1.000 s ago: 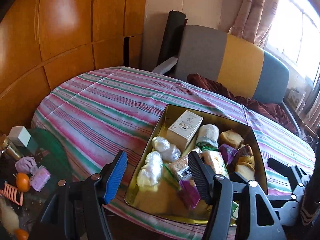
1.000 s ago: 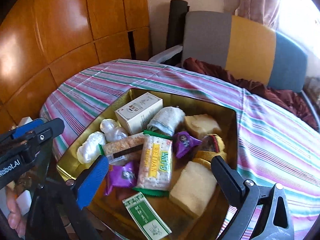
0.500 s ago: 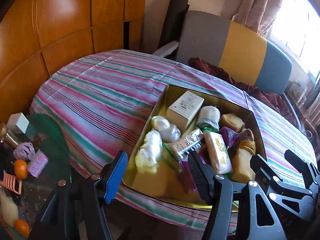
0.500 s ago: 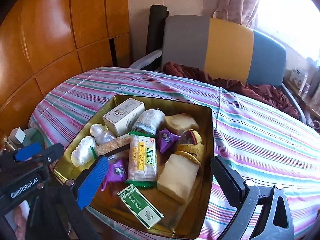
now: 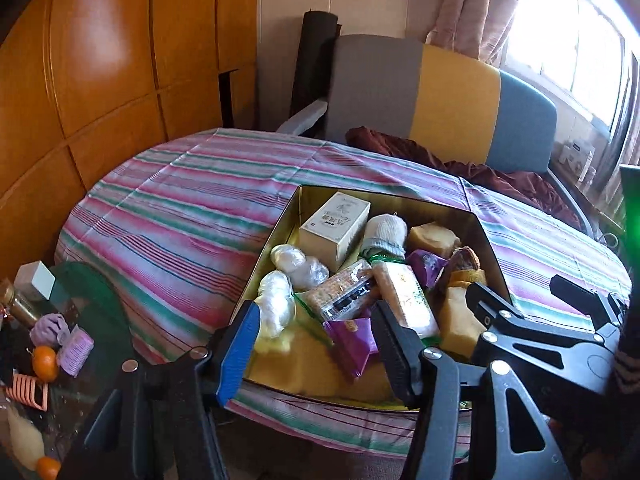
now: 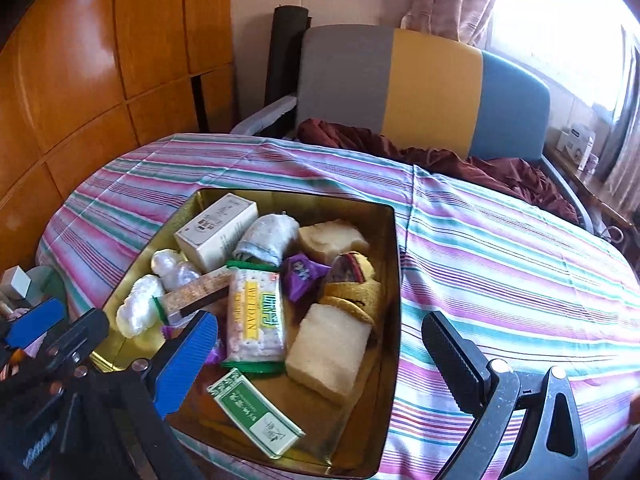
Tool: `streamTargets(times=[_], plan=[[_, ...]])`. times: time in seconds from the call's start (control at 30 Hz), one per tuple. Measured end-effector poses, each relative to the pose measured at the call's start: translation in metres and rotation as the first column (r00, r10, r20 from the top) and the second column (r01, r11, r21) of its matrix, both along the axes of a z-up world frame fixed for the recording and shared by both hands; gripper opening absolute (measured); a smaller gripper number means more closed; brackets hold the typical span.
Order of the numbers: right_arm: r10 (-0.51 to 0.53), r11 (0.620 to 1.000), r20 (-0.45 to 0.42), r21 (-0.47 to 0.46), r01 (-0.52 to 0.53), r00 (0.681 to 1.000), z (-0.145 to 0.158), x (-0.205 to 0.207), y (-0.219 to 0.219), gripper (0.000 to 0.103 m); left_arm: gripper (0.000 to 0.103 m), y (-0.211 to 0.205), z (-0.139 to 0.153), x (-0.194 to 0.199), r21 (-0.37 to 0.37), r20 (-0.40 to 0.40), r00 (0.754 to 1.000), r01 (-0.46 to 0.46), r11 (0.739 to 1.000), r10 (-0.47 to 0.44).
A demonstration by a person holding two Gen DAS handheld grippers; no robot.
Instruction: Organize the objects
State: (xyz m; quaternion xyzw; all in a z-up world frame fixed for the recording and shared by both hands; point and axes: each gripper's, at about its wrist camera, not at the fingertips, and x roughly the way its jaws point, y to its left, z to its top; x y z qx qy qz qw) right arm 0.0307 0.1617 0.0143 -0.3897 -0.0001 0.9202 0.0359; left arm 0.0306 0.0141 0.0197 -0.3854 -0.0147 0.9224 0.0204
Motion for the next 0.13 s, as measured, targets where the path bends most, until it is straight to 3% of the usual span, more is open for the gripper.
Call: streamTargets(times=[0.13], plan=[[-0.007,1.0,0.007,-0.013,0.008,1.0,-0.0015,-0.0004,0.0044,0.103,0.057,0.0026,0.0024,0.0019,-0.02,-0.029,1.0,0.001,1.0,-0.001]])
